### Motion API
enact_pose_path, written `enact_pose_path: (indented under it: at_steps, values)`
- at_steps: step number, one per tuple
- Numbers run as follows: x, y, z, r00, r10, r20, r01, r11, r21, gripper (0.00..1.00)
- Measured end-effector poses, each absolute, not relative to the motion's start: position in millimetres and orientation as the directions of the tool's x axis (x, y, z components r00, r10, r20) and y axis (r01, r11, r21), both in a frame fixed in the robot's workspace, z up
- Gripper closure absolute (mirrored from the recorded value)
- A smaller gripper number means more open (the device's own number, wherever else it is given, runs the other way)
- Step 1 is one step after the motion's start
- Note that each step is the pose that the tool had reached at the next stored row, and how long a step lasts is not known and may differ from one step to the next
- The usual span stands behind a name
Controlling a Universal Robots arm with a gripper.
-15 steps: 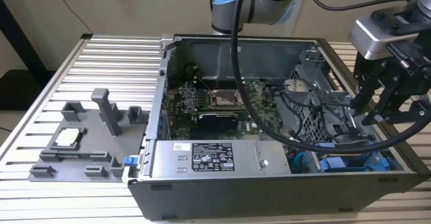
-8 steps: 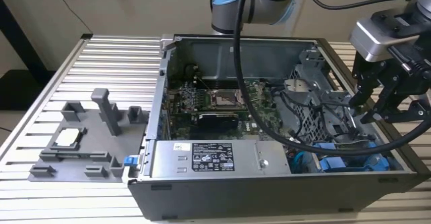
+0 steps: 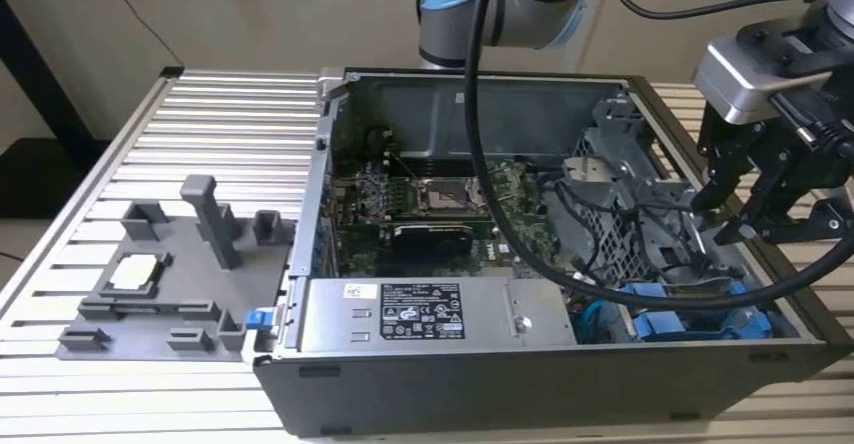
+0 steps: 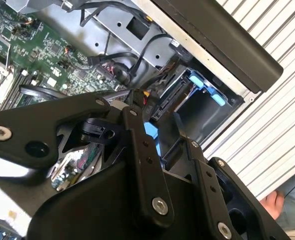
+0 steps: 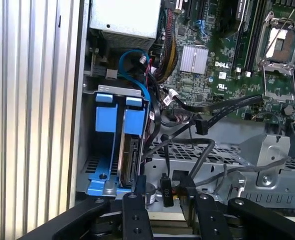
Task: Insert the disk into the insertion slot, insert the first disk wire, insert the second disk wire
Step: 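Insert the first disk wire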
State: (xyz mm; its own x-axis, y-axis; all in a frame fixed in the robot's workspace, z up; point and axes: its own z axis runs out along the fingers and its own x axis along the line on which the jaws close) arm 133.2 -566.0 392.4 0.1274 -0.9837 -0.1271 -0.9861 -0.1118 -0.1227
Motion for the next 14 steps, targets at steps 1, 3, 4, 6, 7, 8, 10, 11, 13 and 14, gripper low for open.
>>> enact_pose_path:
  at_steps: [1, 3, 4, 6, 7, 8, 10, 11, 13, 14]
  values:
    - [133.3, -566.0, 392.3, 0.127, -0.984, -0.127, -0.986, -0.112, -0.123, 0.59]
    - [133.3, -566.0, 392.3, 0.127, -0.984, -0.127, -0.986, -0.112, -0.123, 0.59]
    - [133.3, -566.0, 392.3, 0.128, -0.984, -0.127, -0.986, -0.112, -0.123, 0.59]
    - [133.3, -566.0, 392.3, 0.128, -0.984, -0.127, -0.986, -0.112, -0.123, 0.59]
    - [133.3, -566.0, 392.3, 0.128, -0.984, -0.127, -0.986, -0.112, -0.123, 0.62]
    - [133.3, -566.0, 392.2, 0.128, -0.984, -0.127, -0.986, -0.112, -0.123, 0.62]
    - [133.3, -566.0, 392.3, 0.128, -0.984, -0.127, -0.986, -0.112, -0.124, 0.69]
    - [133.3, -566.0, 392.2, 0.128, -0.984, -0.127, -0.986, -0.112, -0.124, 0.69]
    - [133.2, -566.1, 392.2, 0.128, -0.984, -0.127, -0.986, -0.112, -0.124, 0.69]
    - [133.2, -566.1, 392.2, 0.128, -0.984, -0.127, -0.986, -0.112, -0.124, 0.69]
